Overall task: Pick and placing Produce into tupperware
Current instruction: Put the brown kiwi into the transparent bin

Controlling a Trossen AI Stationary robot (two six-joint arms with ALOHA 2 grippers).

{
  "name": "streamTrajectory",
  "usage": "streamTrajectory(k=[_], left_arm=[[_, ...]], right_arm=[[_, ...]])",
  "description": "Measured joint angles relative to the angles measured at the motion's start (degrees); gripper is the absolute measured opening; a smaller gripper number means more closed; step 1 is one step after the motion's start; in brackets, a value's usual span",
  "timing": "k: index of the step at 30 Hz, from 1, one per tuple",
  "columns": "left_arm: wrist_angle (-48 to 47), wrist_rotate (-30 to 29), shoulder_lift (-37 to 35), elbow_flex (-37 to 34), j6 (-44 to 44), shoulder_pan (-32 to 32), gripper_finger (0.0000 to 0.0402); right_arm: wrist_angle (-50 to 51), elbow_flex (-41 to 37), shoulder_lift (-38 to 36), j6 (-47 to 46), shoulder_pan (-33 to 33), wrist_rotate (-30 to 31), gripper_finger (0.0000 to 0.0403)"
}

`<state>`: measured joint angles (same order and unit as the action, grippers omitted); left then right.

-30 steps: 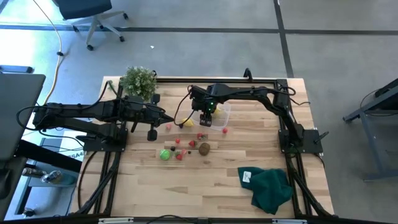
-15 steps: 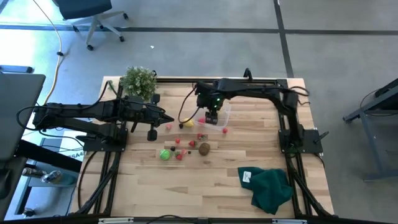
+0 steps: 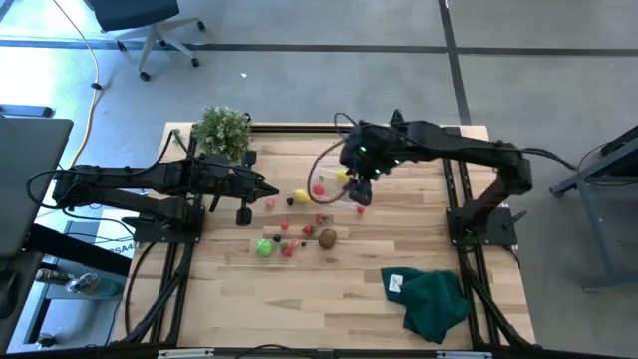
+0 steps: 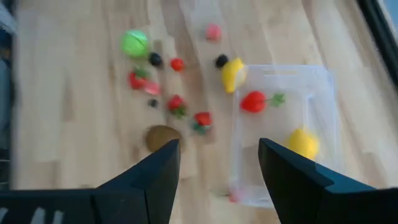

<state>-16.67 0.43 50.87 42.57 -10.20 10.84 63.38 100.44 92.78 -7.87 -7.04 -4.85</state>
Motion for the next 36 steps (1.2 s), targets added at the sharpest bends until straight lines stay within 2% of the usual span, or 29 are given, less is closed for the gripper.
streamTrajectory(k=[6, 9, 12, 18, 25, 36], left_arm=[[0.02, 0.01, 0.0, 0.01, -0.01, 0.0, 0.0005], [0.02, 0.01, 0.0, 0.02, -0.02, 0.0, 0.0005], [0.02, 0.0, 0.01, 0.02, -0.02, -0.01, 0.0005], [0.02, 0.0, 0.02, 0.01, 0.0, 0.0, 0.0005], [0.02, -0.01, 0.02, 0.02, -0.01, 0.01, 0.0005], [0.02, 0.0, 0.0, 0.02, -0.01, 0.0, 0.0005]], right_arm=[[6.29, -0.02, -1.32, -15.89, 8.39, 10.31, 0.0209], [8.33, -0.02, -0.01, -23.16, 12.43, 11.52, 0.0209], [6.29, -0.07, 2.03, -26.41, 15.63, 11.5, 0.0209], [-2.18, -0.04, 8.04, -21.82, 18.53, 12.09, 0.0209], [-1.07, -0.09, 16.58, -20.47, 18.7, 16.67, 0.0209], [-2.55, -0.09, 21.99, -19.45, 23.84, 31.77, 0.0209]])
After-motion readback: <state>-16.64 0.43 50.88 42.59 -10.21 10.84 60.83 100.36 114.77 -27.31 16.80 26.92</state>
